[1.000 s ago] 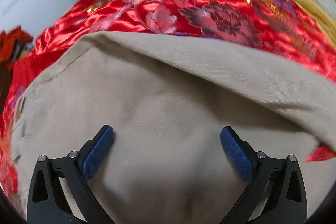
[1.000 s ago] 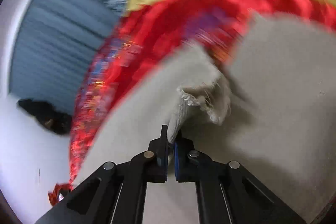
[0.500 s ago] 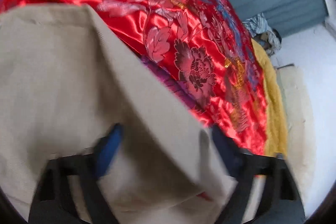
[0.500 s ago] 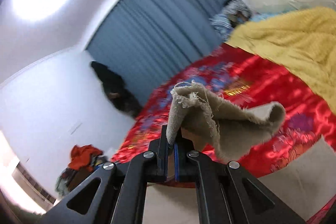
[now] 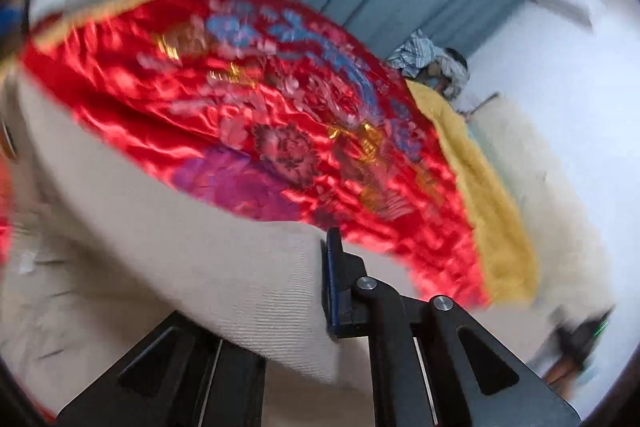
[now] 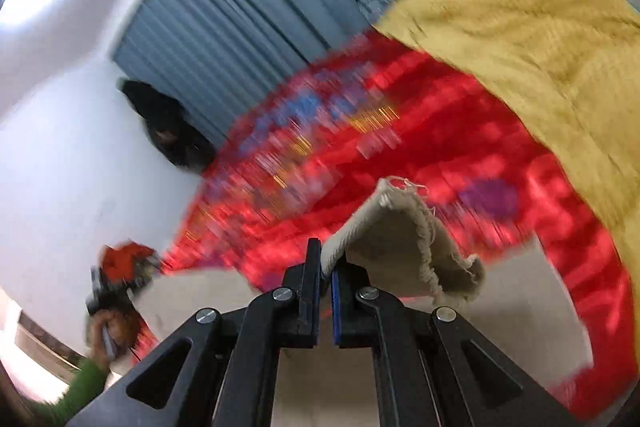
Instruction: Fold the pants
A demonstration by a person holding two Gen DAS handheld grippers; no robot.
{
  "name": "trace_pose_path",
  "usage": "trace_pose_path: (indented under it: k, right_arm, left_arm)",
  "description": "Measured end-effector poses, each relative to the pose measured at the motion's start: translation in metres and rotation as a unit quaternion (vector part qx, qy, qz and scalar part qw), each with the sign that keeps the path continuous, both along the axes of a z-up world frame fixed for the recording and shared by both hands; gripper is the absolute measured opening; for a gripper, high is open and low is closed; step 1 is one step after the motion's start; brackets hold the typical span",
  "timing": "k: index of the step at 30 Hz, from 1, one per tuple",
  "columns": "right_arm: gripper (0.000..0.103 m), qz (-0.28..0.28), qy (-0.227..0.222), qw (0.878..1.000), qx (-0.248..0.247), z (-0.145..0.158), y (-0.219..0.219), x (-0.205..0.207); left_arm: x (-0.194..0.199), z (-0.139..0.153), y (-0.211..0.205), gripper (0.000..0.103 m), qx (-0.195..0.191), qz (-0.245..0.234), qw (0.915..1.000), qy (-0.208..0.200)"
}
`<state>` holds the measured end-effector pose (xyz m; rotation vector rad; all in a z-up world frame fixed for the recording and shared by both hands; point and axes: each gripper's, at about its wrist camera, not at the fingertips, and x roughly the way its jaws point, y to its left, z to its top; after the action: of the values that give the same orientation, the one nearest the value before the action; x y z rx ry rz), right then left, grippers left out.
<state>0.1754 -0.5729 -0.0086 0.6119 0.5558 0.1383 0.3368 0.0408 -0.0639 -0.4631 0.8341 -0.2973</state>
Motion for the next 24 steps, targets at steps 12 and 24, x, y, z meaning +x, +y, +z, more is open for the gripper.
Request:
trace_pose_path:
  k: [12, 24]
  right_arm:
    - [0.005, -0.101, 0.249, 0.963, 0.004, -0.184, -0.06, -0.083]
    - [0.005, -0.11, 0.235, 0.964, -0.063, -0.154, -0.059, -0.078]
  left_arm:
    - [-0.087, -0.138, -0.039, 0.008, 0.046, -0.039, 0.989, 0.135]
    - [-0.105, -0.132, -0.044, 0.003, 0.079, -0.051, 0.9896, 0.109]
